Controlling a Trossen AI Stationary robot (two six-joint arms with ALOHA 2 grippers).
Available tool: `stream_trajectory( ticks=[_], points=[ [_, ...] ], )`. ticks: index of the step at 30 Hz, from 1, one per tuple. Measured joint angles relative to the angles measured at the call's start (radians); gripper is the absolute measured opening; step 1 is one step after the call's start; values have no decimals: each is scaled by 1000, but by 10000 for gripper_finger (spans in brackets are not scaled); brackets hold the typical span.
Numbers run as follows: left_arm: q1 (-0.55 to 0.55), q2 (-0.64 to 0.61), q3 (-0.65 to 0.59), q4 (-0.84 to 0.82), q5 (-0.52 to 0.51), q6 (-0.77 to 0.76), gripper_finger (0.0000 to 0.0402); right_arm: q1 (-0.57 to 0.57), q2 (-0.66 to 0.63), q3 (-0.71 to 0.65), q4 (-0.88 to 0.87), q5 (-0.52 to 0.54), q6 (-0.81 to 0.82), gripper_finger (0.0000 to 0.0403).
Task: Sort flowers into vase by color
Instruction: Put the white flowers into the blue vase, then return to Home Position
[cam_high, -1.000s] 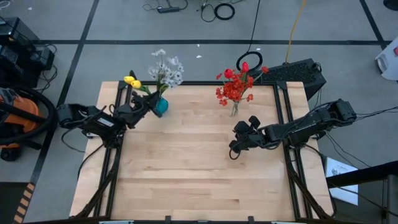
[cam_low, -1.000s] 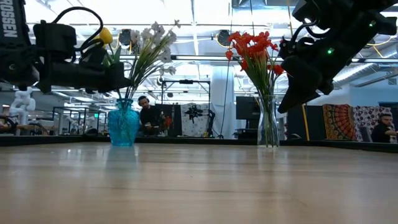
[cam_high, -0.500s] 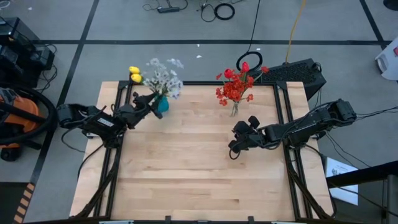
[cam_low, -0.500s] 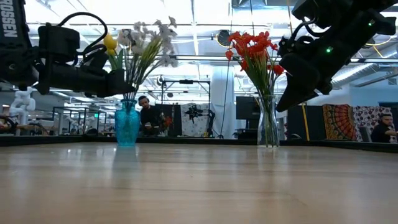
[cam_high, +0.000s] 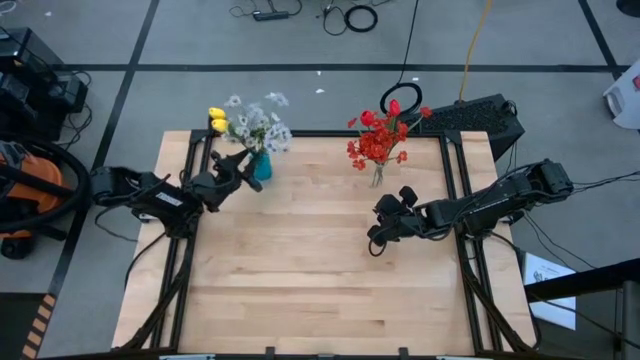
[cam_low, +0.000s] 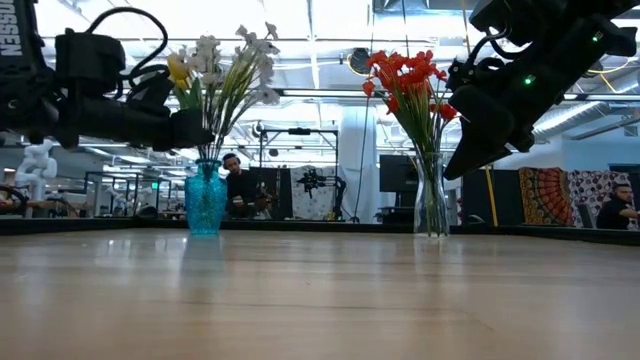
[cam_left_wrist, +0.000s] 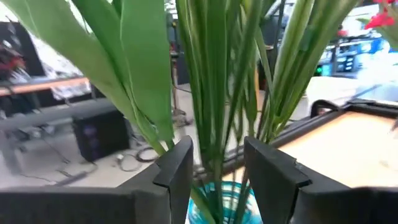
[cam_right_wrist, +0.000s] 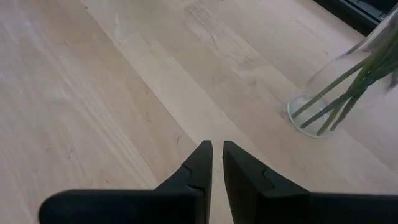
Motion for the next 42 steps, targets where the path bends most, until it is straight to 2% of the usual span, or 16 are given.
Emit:
stream_trajectory(
  ticks=[7,16,23,27,31,34,38,42],
  points=[
    [-62,-43,0,4,-64,61,150,0,0,0,0,0,0,31],
    [-215,-80,0,-12,-229,97,150,0,0,0,0,0,0,31],
    [-391,-91,0,-12,-235,89,150,0,0,0,0,0,-4,31],
    [-478,-91,0,-33,-153,89,150,-10,0,0,0,1,-6,31],
    [-512,-91,0,-88,-59,64,142,-25,5,0,3,2,-30,31],
    [-514,-96,0,-128,-34,36,105,-39,14,0,9,1,-50,31],
    [-506,-124,0,-196,36,29,19,-49,38,1,25,1,-52,31],
    [-453,-207,0,-353,188,-83,5,-55,69,1,65,-3,-69,31]
  ],
)
